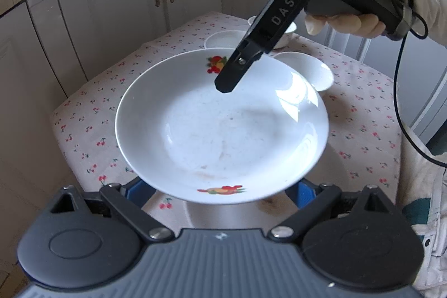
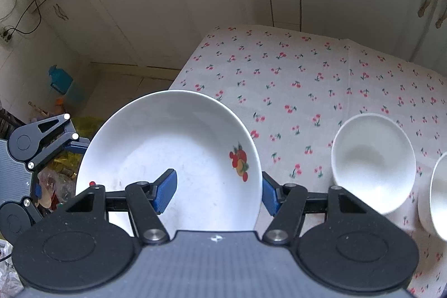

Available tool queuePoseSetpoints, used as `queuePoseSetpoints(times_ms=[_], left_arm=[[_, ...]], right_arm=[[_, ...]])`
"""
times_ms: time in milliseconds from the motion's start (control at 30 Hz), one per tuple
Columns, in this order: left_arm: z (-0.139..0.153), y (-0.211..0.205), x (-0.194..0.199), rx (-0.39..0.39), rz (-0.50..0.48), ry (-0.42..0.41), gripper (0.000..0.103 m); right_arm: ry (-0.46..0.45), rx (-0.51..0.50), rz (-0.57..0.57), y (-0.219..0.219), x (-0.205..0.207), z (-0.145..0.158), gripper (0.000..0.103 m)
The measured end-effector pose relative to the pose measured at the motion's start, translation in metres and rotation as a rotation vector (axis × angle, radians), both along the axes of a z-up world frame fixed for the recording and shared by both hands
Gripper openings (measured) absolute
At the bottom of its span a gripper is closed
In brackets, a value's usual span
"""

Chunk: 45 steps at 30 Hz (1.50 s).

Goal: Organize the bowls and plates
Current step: 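Carry the held fruit-decal plate with the right gripper toward the plate stack, then lower the plate onto the plate stack and open the right gripper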

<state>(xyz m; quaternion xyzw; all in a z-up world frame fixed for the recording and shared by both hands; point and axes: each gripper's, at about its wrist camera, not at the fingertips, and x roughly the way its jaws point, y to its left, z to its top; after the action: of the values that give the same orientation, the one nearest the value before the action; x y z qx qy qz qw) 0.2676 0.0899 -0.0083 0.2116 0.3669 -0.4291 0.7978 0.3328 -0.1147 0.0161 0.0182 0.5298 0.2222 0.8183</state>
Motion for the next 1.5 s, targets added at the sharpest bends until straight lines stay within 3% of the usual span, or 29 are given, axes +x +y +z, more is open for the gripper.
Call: queuePoseSetpoints(times_ms=[533,900,1500], left_arm=[[-0.020,-0.004,-0.056,0.008,-0.004,0.046,0.097],[-0.034,-0.007,-0.066,0.016,-0.018,0.086,0.097],[-0.047,-0.009,-0.057,0.023,-0.015,0.143,0.097]], right_arm=[[0.042,0.000,0.000,-0.002,-0.054,-0.015,0.069],[0.087,-0.016,0.002,-0.003,-0.067,-0.032,0.069],[0.093,-0.021,0.006,-0.006,-0.068,-0.034,0.069]])
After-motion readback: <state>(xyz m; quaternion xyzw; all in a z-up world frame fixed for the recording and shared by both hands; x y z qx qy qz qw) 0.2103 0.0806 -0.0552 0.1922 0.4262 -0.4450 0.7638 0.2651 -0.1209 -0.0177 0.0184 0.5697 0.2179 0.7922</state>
